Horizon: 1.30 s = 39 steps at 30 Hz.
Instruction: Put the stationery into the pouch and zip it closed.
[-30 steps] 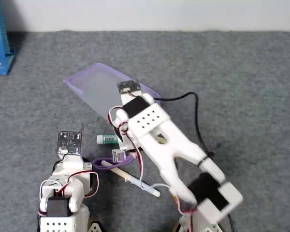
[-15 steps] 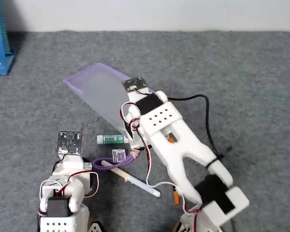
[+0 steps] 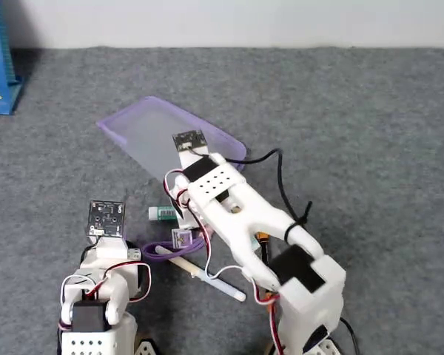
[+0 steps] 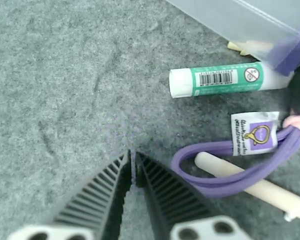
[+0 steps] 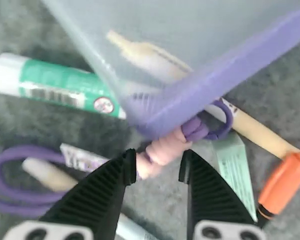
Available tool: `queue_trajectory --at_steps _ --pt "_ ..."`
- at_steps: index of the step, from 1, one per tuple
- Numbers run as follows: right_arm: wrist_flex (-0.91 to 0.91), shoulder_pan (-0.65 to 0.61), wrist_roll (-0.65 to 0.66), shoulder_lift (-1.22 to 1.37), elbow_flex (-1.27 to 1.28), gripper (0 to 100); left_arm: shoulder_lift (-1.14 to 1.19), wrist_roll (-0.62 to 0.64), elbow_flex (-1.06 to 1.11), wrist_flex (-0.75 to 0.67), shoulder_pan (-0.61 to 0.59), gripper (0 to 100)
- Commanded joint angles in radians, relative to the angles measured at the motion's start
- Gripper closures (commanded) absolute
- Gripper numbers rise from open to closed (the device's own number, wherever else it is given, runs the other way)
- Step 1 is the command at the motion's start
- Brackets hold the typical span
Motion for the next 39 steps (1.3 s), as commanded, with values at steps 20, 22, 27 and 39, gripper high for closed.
queue_trajectory --at_steps 20,22,27,39 --pt "0.160 -0.002 0.049 -0.070 -0.011 99.1 -0.011 -0.003 -0.010 0.005 -0.006 99" --pt "0.199 -0.002 0.097 -0.142 -0.011 99.0 -0.011 -0.003 -0.010 0.005 -0.006 99" --pt "0.275 0.001 0.281 -0.320 -0.011 99.0 -0.011 -0.003 -0.010 0.005 -0.006 99" --pt "0.398 0.048 0.829 -0.570 -0.006 99.1 -0.011 -0.003 -0.010 0.005 -0.006 99"
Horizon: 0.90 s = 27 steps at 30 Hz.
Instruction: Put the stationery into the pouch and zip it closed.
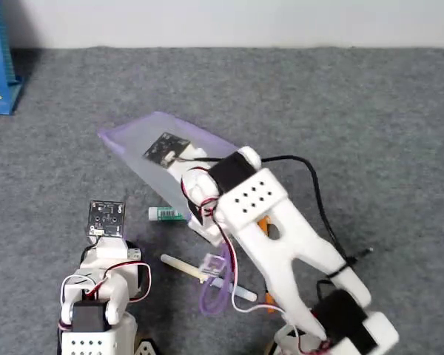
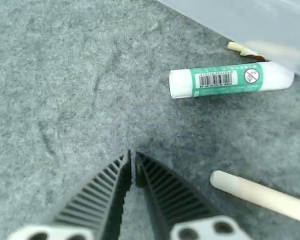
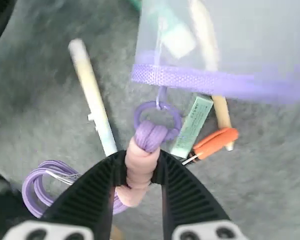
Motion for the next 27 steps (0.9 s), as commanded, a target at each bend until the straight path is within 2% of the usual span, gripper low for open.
queue_trajectory --at_steps 1,6,10,27 --pt "0.013 0.044 0.101 -0.097 -0.006 99.1 -0.011 -0.003 -0.010 0.005 -0.006 99" --pt "0.096 0.076 0.189 -0.147 -0.005 99.1 -0.011 -0.003 -0.010 0.005 -0.006 99" --pt "0.150 0.077 0.201 -0.156 -0.003 99.1 -0.011 -0.003 -0.010 0.005 -0.006 99" --pt "0.085 0.087 0.198 -0.424 0.046 99.1 -0.011 -0.006 -0.010 0.005 -0.006 99"
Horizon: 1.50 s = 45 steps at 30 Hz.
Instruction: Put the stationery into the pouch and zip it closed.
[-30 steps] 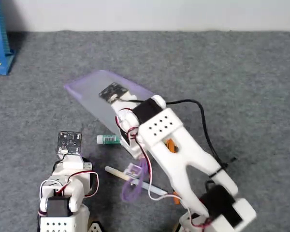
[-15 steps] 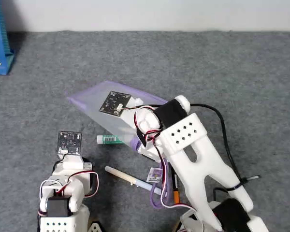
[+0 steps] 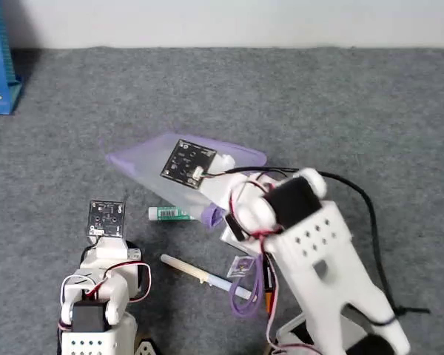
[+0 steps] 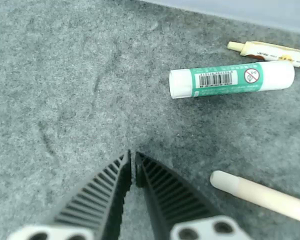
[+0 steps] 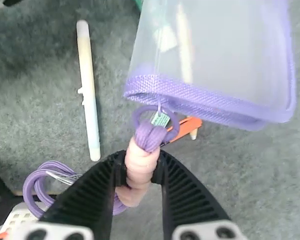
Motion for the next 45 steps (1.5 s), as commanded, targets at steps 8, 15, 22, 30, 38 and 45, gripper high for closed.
queue_trajectory --at_steps 8,15,22,30,38,45 --pt "-0.189 -0.033 -0.057 -0.165 0.196 99.1 -0.011 -0.006 -0.147 0.025 0.005 99" --pt "-0.274 -0.107 -0.069 -0.269 0.267 99.1 -0.011 0.006 -0.372 0.114 0.089 89" --pt "-0.337 -0.136 -0.112 -0.300 0.269 99.1 -0.011 0.135 -0.397 0.114 0.193 65" --pt "-0.344 -0.137 -0.112 -0.300 0.269 99.1 -0.012 0.261 -0.427 0.104 0.338 63" --pt "-0.338 -0.137 -0.106 -0.311 0.299 99.1 -0.012 0.298 -0.438 0.069 0.344 63" --pt "-0.340 -0.137 -0.104 -0.311 0.333 99.1 -0.012 0.298 -0.418 0.028 0.264 63"
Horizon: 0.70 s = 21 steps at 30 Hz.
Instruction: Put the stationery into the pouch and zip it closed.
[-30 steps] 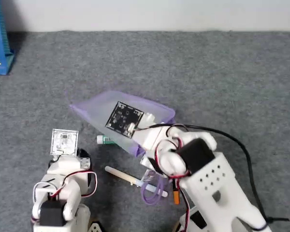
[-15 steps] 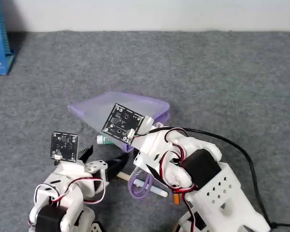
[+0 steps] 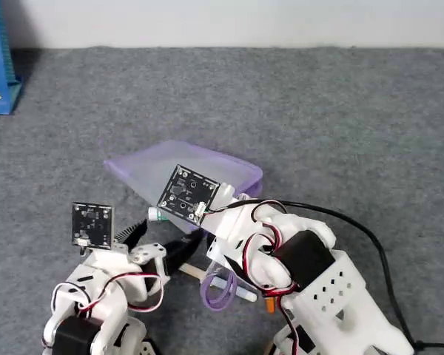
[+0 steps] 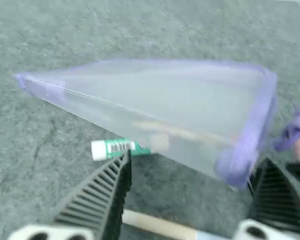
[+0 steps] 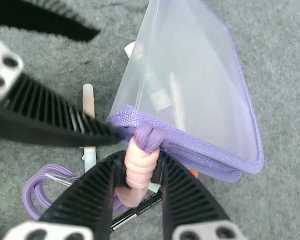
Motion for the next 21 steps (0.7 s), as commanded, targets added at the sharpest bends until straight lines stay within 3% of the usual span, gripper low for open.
queue_trajectory --at_steps 1,7,15,21 --pt "-0.015 -0.007 -0.005 -0.025 -0.012 99.1 -0.012 0.009 -0.019 -0.058 -0.034 63" --pt "-0.019 -0.008 -0.006 -0.025 -0.014 99.1 -0.012 0.009 0.107 -0.124 -0.032 63" --pt "-0.022 -0.008 -0.006 -0.025 -0.014 99.1 -0.012 0.011 -0.047 -0.002 -0.029 63" --pt "-0.045 -0.018 -0.011 -0.025 -0.014 99.1 -0.012 0.008 0.005 -0.012 -0.029 63"
